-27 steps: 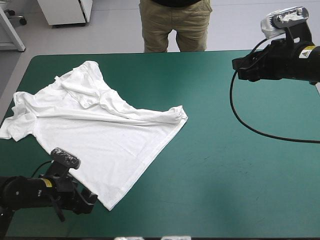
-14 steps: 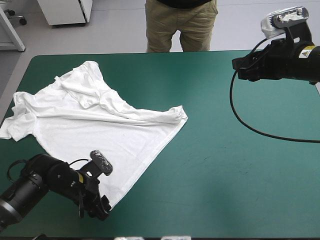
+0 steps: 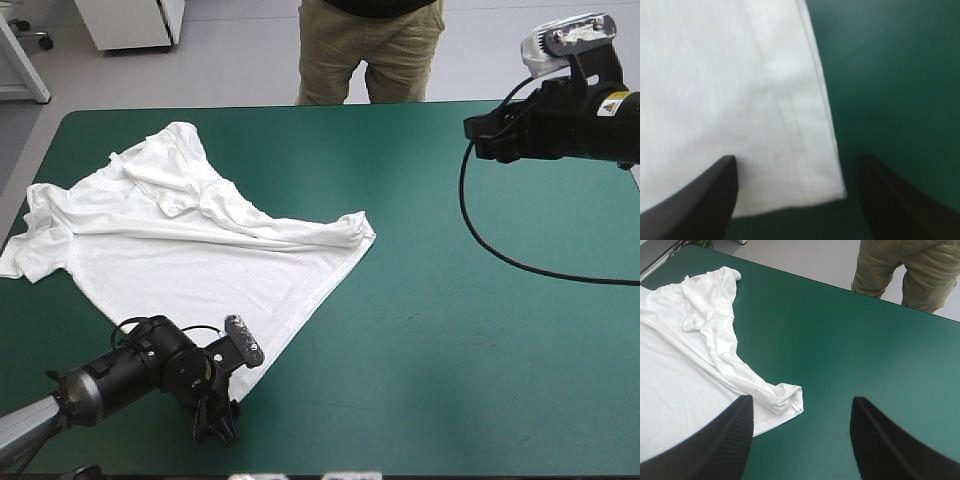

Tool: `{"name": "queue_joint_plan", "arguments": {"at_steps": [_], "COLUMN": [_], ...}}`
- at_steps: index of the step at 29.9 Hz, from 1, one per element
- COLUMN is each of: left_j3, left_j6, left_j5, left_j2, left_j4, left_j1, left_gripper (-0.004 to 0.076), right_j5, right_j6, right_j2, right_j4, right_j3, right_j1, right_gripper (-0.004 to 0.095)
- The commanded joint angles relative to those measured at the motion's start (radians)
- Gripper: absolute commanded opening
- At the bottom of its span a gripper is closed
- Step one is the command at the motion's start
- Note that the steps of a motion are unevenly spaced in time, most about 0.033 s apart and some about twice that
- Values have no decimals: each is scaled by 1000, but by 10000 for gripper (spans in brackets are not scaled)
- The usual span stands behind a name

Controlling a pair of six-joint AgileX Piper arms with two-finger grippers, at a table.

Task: Fold the cloth

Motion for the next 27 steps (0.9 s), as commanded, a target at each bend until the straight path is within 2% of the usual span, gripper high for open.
{"name": "queue_joint_plan", "arguments": {"at_steps": [1, 8, 10, 12, 14, 15, 21, 23, 27], "left_j3": [-21, -21, -21, -21, -21, -21, -9, -6, -6], "left_j6": [-19, -23, -37, -41, -41, -41, -119, -130, -154], "left_j5": [-60, 12, 43, 68, 62, 51, 2, 11, 43], "left_j2": [30, 130, 136, 136, 136, 136, 136, 136, 136], "left_j4": [-17, -18, -21, -38, -48, -48, -49, -49, -49], "left_j1": [-8, -8, -8, -8, -8, -8, -8, -8, -8], "left_gripper": [493, 475, 400, 238, 29, -5, -9, -9, -9], "right_j5": [-62, -42, -38, -33, -31, -31, 1, 1, 1], "right_j6": [-5, -5, -5, -5, -5, -5, -5, 11, 59], "right_j2": [-25, -25, -25, -25, -18, -16, 61, 104, 208], "right_j4": [28, 28, 28, 28, 28, 33, 122, 62, -174], "right_j3": [-24, -24, -24, -24, -24, -24, -22, -22, -22], "right_j1": [-10, -10, -10, -10, -10, -10, 12, 68, 215], "right_gripper": [536, 536, 536, 536, 536, 535, 536, 536, 536]}}
